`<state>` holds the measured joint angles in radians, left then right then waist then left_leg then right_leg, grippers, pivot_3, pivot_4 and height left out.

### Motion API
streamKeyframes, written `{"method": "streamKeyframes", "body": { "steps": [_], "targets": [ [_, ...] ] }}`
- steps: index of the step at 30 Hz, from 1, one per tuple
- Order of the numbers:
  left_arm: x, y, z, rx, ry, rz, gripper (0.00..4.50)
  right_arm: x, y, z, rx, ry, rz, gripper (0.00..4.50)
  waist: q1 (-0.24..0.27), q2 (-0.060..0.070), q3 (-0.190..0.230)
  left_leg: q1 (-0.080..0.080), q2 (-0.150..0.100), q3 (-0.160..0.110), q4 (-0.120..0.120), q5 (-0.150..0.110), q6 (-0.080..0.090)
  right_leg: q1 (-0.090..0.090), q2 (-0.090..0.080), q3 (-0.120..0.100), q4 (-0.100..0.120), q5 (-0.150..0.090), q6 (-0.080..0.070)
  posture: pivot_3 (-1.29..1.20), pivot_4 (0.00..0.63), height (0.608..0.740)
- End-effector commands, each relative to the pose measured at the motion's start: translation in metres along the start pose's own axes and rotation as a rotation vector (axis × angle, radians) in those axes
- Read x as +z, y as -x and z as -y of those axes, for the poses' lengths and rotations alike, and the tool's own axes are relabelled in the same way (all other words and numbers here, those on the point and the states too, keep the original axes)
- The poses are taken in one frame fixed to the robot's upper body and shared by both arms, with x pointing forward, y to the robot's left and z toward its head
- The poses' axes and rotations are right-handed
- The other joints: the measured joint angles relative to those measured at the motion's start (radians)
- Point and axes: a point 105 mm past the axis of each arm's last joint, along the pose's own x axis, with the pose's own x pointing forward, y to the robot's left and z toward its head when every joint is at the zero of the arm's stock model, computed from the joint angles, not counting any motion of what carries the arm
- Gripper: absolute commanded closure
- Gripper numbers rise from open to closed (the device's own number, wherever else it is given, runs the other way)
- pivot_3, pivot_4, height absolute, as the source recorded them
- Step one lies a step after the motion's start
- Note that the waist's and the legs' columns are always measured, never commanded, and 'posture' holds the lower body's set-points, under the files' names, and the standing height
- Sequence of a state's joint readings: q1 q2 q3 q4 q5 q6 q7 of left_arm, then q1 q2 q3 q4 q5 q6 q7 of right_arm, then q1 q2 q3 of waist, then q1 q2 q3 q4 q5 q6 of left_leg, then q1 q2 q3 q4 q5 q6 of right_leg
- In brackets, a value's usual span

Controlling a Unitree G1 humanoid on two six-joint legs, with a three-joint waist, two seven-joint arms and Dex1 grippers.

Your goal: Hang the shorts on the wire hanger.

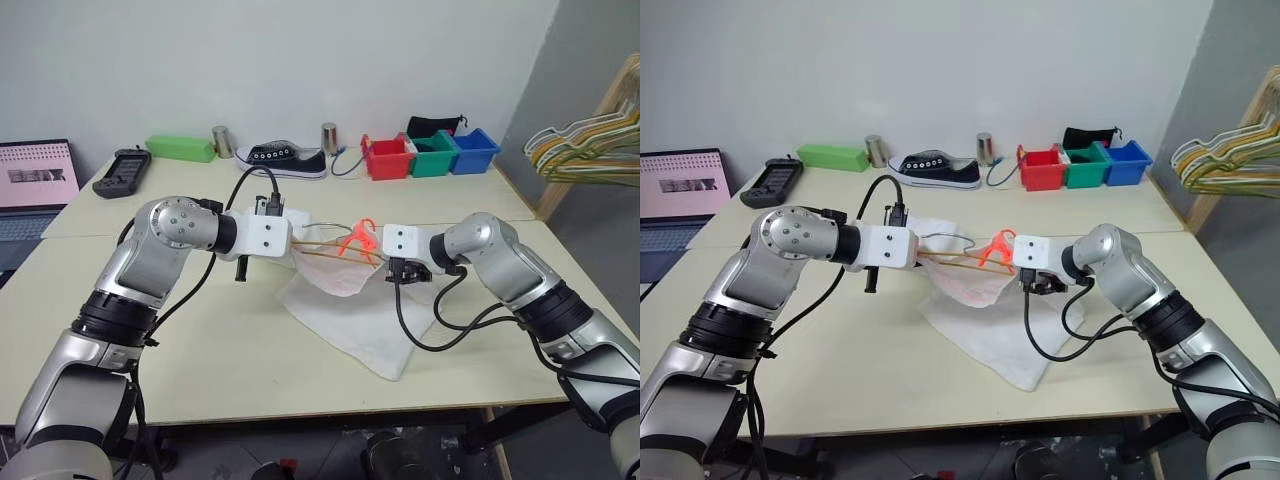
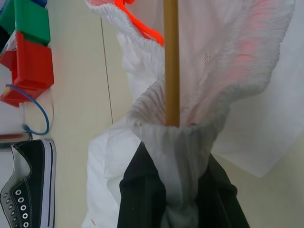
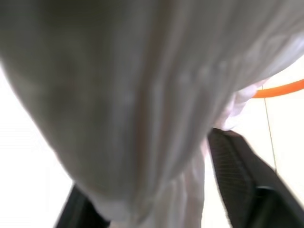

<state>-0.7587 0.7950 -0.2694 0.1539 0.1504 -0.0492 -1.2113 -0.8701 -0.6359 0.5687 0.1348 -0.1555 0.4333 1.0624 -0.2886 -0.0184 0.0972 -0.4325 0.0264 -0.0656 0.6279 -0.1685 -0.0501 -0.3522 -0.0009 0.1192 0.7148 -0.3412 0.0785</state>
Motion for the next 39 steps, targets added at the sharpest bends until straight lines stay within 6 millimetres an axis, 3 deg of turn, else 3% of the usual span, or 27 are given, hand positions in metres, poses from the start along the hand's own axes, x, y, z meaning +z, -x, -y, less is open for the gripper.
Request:
{"method": "streamKeyframes", "body": {
  "steps": [1,7,15,16,27,35,39],
  "targets": [
    [0.007,0.013,-0.015,0.066,-0.031,0.012,4.5,0.007,0.011,0.016,-0.069,0.047,0.015,3.08,0.003,0.0,0.0,0.0,0.0,0.0,0.0,0.0,0.0,0.0,0.0,0.0,0.0,0.0,0.0,-0.15,0.0,0.74],
    [0.007,0.014,-0.019,0.074,-0.041,0.008,4.5,0.003,0.01,0.019,-0.083,0.059,0.006,4.49,0.01,0.0,0.0,0.0,0.0,0.0,0.0,0.0,0.0,0.0,0.0,0.0,0.0,0.0,0.0,-0.15,0.0,0.74],
    [0.008,0.015,-0.021,0.075,-0.052,0.023,4.5,0.0,0.01,0.017,-0.082,0.042,0.004,4.49,0.012,0.0,0.0,0.0,0.0,0.0,0.0,0.0,0.0,0.0,0.0,0.0,0.0,0.0,0.0,-0.16,0.0,0.74],
    [0.01,0.016,-0.023,0.078,-0.04,0.039,3.89,0.0,0.011,0.017,-0.085,0.027,0.004,4.5,0.012,0.0,0.0,0.0,0.0,0.0,0.0,0.0,0.0,0.0,0.0,0.0,0.0,0.0,0.0,-0.16,0.0,0.74],
    [0.037,0.039,-0.031,0.057,0.035,0.177,1.78,-0.009,0.012,0.012,-0.103,-0.086,-0.002,4.5,0.012,0.0,0.0,0.0,0.0,-0.001,0.0,0.0,0.0,0.0,0.0,-0.001,0.0,0.0,0.0,-0.17,0.0,0.74],
    [0.028,0.059,-0.03,0.027,0.062,0.13,0.11,-0.012,0.013,0.01,-0.127,-0.187,0.013,4.5,0.005,0.0,0.0,0.0,0.0,-0.001,0.0,0.0,0.0,0.001,0.0,-0.001,0.001,0.0,0.0,-0.2,0.0,0.74],
    [0.023,0.068,-0.04,0.095,0.1,0.122,0.02,-0.017,0.016,0.008,-0.16,-0.279,0.02,4.5,0.004,0.0,0.0,0.0,0.0,-0.001,0.001,0.0,0.0,0.001,0.0,-0.001,0.0,0.0,0.0,-0.21,0.0,0.74]
  ]
}}
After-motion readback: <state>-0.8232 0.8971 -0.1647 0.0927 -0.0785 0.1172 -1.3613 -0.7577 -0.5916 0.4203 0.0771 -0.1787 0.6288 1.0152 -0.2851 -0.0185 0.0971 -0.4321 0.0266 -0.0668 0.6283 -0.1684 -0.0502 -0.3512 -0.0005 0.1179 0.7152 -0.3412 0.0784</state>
